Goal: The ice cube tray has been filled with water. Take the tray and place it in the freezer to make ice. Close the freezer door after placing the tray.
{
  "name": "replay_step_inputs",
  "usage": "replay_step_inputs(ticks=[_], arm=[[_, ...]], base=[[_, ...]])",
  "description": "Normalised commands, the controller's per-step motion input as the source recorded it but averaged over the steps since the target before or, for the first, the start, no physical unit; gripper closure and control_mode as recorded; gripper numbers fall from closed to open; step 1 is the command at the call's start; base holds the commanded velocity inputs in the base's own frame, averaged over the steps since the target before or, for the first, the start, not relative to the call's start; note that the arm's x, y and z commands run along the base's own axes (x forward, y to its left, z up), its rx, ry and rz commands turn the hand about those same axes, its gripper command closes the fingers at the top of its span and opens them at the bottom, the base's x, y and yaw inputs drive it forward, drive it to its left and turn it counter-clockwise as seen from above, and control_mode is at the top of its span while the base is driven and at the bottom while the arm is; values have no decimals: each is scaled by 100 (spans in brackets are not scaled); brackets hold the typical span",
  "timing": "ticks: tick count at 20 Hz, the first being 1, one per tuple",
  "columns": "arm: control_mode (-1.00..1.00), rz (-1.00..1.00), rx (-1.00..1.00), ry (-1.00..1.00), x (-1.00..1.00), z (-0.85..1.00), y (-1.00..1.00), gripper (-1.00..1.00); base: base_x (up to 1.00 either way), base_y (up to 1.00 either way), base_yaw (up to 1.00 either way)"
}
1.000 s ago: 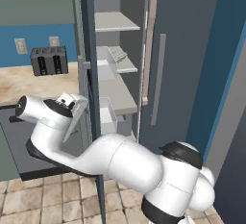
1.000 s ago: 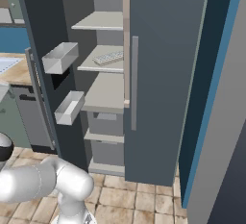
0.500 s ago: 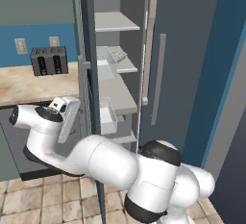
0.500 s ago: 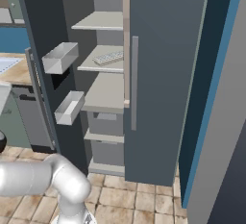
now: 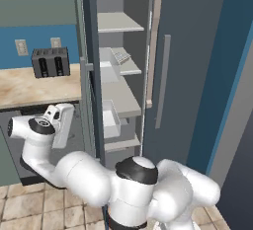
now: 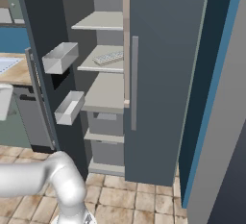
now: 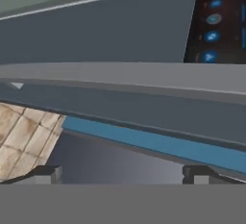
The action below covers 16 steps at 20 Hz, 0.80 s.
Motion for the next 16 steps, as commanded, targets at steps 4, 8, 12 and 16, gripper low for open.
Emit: replay_step_inputs(ticks=[4, 8, 12, 16], arm=[[-100, 0, -8, 0, 31, -31, 25, -100], [-100, 0, -3, 8, 37, -21, 24, -100], [-100, 2, -1, 15, 45, -23, 24, -100], [-100, 4, -4, 18, 46, -25, 25, -100]], base=[[0, 0, 0], [0, 0, 0], [0, 0, 0], [0, 0, 0]])
